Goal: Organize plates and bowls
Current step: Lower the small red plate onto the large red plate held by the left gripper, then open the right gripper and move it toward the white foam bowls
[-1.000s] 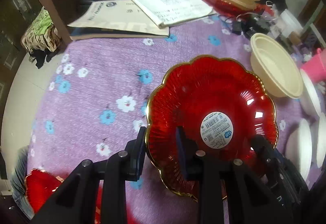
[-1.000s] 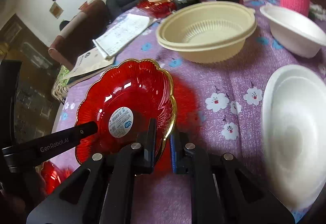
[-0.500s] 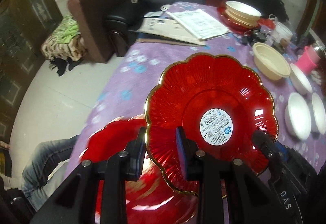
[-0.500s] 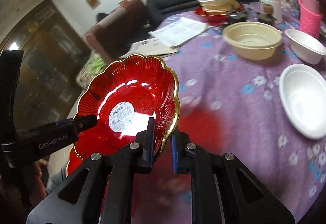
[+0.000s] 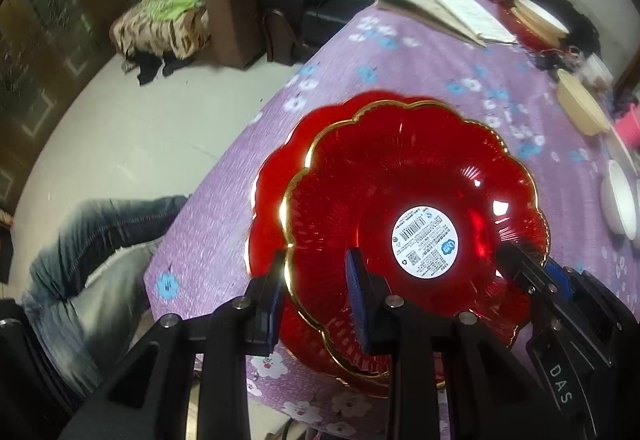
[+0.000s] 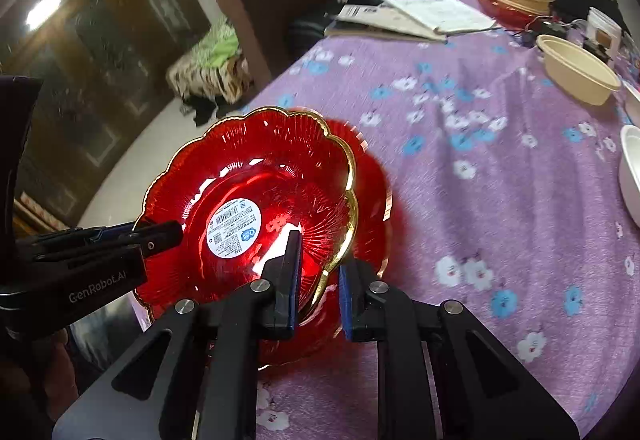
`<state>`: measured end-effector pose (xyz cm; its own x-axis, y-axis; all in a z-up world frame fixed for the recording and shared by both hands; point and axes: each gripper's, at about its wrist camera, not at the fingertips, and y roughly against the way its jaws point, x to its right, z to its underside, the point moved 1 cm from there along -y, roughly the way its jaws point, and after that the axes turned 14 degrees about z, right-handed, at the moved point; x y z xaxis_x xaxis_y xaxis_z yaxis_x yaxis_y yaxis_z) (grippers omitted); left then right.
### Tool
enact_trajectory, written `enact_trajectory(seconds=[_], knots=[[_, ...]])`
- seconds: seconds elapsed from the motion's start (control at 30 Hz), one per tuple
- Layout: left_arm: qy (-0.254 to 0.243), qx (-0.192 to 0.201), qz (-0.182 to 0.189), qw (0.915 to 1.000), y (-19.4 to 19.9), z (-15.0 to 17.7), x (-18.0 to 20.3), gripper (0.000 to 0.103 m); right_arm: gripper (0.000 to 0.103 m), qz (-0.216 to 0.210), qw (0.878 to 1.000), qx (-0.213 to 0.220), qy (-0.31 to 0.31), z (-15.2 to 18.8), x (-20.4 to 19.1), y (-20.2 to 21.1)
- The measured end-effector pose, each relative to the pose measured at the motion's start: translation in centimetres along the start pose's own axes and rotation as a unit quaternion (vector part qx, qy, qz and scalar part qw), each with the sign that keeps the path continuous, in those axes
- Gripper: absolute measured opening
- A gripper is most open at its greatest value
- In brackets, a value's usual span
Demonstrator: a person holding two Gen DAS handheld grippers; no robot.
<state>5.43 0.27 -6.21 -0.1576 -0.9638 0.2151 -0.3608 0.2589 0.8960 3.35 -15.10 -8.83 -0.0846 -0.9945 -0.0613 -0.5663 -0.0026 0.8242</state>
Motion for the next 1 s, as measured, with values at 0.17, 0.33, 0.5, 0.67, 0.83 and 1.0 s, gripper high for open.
enact_trajectory(seconds=[0.17, 0.33, 0.5, 0.67, 0.83, 1.0], knots=[[-0.012, 0.008, -0.015, 0.9998, -0.5, 0.6, -0.3, 0.028, 0.018, 0.011, 1.0, -0.01, 0.014, 0.0, -0.8, -1.1], [-0.051, 0.043, -0.06, 0.996, 0.1, 1.6, 0.3, 0.029, 0.022, 0.034, 0.998, -0.012, 0.042, 0.3, -1.6, -1.2], [-0.065, 0.091, -0.101, 0.9886, 2.3, 2.7, 0.1, 0.037, 0.022, 0.068, 0.995, 0.022, 0.065, 0.1, -1.2, 0.3], [-0.06, 0.139, -0.118, 0.9814, 4.1, 3.5, -0.1, 0.046, 0.023, 0.058, 0.993, 0.093, 0.048, 0.1, 0.9, 2.6], [-0.062, 0.159, -0.116, 0.9784, 5.1, 3.7, 0.7, 0.047, 0.023, 0.057, 0.989, 0.134, 0.005, 0.3, 4.3, 3.3], [-0.068, 0.165, -0.112, 0.9776, 5.0, 3.4, 2.2, 0.05, 0.023, 0.065, 0.983, 0.166, -0.033, 0.7, 7.3, 3.7]])
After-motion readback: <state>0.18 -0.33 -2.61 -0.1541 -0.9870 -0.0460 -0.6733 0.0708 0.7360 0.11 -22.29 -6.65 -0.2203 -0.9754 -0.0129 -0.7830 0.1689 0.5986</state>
